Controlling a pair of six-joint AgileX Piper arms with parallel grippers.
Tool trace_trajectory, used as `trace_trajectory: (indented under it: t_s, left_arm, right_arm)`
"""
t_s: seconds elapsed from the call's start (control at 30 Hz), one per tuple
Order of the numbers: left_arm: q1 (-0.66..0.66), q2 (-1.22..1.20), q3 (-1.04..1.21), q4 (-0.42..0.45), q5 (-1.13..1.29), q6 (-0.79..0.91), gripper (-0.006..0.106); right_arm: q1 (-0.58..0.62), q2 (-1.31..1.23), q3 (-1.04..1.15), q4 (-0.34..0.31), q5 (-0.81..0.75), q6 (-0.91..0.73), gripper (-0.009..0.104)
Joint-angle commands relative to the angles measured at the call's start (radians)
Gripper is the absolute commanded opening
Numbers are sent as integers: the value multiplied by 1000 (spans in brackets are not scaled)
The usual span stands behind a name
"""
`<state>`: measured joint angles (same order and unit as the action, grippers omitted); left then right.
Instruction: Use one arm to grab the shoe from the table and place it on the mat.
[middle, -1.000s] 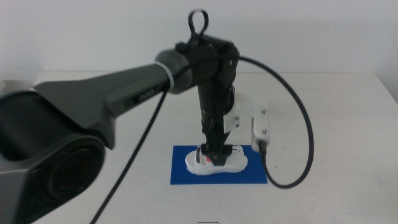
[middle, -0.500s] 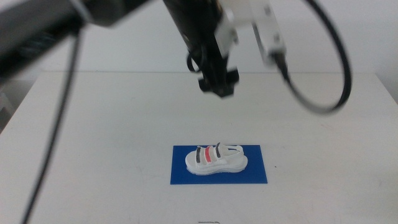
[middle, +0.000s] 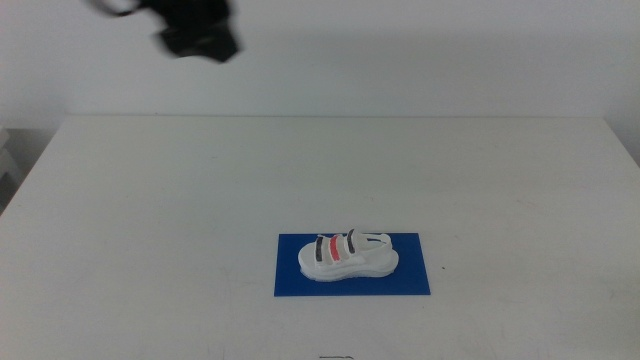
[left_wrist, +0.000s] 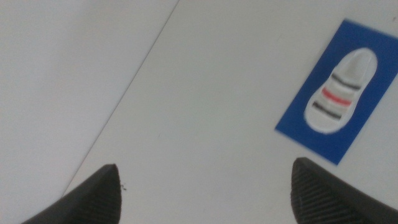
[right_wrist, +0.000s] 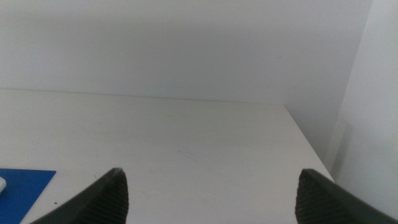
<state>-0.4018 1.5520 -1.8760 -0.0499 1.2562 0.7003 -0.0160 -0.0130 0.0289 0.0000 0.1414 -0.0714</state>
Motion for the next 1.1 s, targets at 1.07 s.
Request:
trace_trajectory:
  t_s: [1.07]
  left_arm:
    - [346, -1353, 1691, -9, -1233, -399, 94]
  right_arm:
    - [2, -19, -19, -9, -77, -5, 94]
